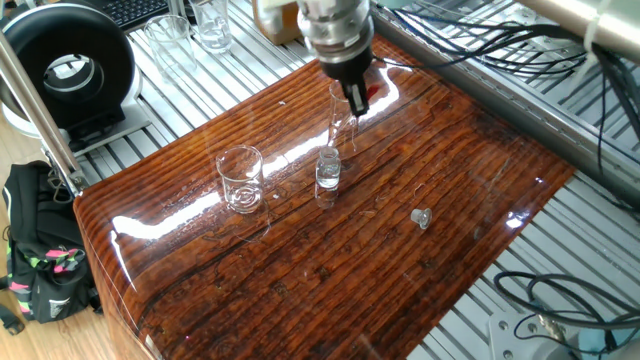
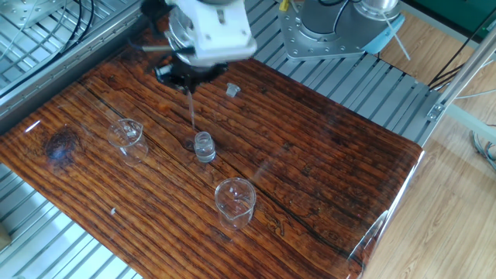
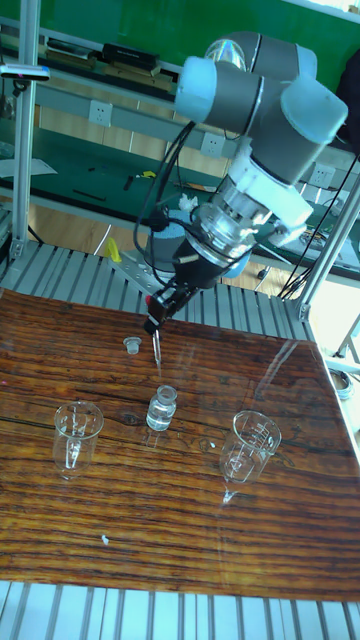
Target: Transfer liquid using a dropper
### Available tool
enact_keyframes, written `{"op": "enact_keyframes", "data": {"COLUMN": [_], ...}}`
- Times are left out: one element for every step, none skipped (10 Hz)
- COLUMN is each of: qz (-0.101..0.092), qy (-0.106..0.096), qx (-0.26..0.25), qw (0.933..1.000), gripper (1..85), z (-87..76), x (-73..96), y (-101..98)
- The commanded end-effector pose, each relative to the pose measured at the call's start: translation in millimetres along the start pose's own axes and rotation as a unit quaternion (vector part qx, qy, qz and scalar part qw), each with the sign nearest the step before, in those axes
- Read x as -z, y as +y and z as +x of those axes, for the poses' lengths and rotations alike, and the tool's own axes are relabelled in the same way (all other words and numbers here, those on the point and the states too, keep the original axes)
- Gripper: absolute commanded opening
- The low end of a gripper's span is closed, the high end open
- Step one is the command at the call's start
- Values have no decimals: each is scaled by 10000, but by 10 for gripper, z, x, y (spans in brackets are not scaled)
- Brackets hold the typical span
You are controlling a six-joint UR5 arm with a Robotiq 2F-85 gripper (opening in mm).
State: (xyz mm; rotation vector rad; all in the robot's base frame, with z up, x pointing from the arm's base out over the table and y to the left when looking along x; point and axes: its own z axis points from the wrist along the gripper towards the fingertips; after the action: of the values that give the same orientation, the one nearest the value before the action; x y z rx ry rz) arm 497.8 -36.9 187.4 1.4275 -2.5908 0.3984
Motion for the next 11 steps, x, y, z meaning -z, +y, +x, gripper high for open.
{"op": "enact_keyframes", "data": {"qz": [71,193,454,674,806,880,1009,1214,1439,1507,1521], "qy": [-227,-291,-300,-293,-306,-334,-365,-326,-92,27,77], "qx": [-93,-171,-327,-423,-469,-495,-524,-509,-340,-212,-118], "qw": [9997,9992,9980,9964,9952,9943,9928,9908,9890,9883,9883], "gripper": [20,20,20,20,20,20,20,20,20,20,20], "z": [225,246,276,306,319,314,302,325,431,453,423], "x": [95,108,132,153,164,168,180,205,229,224,198], "y": [-191,-253,-367,-473,-543,-583,-652,-754,-863,-910,-959]}}
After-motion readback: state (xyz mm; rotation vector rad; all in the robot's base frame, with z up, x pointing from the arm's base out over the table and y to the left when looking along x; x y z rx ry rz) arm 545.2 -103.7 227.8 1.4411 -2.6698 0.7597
